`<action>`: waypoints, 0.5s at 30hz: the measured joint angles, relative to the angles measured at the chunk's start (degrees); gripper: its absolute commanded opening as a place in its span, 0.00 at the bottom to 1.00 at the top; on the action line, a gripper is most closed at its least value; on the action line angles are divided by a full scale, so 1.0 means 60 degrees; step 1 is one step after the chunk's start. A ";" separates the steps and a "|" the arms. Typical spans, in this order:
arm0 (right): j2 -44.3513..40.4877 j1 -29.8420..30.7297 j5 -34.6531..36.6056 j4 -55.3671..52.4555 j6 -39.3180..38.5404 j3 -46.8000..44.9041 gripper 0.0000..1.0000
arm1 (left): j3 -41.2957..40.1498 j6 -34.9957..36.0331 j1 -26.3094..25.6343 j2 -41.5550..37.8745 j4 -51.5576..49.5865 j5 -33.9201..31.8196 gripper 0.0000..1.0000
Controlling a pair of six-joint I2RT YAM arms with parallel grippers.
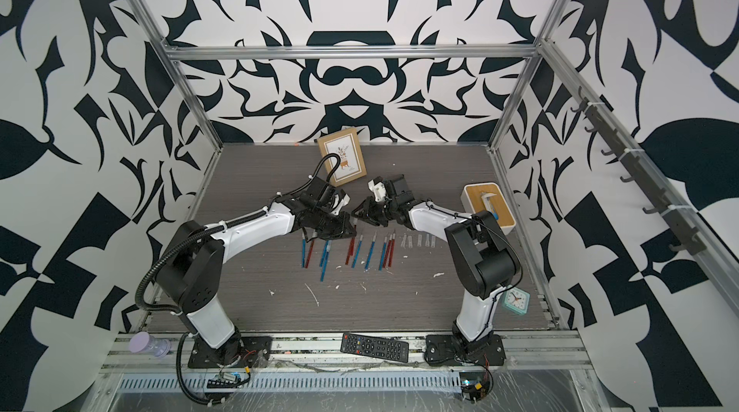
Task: Remove protective caps from carving knives
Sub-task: Remove the protective sleeve from the carving knife.
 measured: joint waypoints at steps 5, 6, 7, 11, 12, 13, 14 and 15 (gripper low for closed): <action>0.0000 0.0025 -0.0029 0.0040 0.0047 0.0015 0.23 | 0.0000 0.0004 0.0000 0.0011 0.0000 -0.0011 0.00; 0.0000 0.0025 -0.0044 0.0047 0.0051 0.0015 0.24 | 0.0000 0.0007 0.0000 0.0011 -0.0004 -0.0022 0.00; 0.0000 0.0025 -0.0062 0.0051 0.0058 0.0015 0.25 | 0.0000 0.0007 0.0000 0.0011 -0.0004 -0.0036 0.00; 0.0018 0.0025 -0.0098 0.0066 0.0084 0.0025 0.27 | 0.0000 0.0011 0.0000 0.0011 -0.0004 -0.0124 0.00; 0.0044 0.0025 -0.0109 0.0066 0.0084 0.0025 0.27 | 0.0000 0.0015 0.0000 0.0011 0.0000 -0.0149 0.00; 0.0066 0.0025 -0.0131 0.0062 0.0084 0.0025 0.27 | 0.0000 0.0015 0.0000 0.0011 -0.0004 -0.0168 0.00; 0.0087 0.0025 -0.0138 0.0066 0.0087 0.0025 0.27 | -0.0004 0.0015 0.0000 0.0011 -0.0004 -0.0186 0.00; 0.0109 0.0025 -0.0149 0.0062 0.0087 0.0025 0.27 | -0.0007 0.0015 0.0000 0.0011 0.0000 -0.0200 0.00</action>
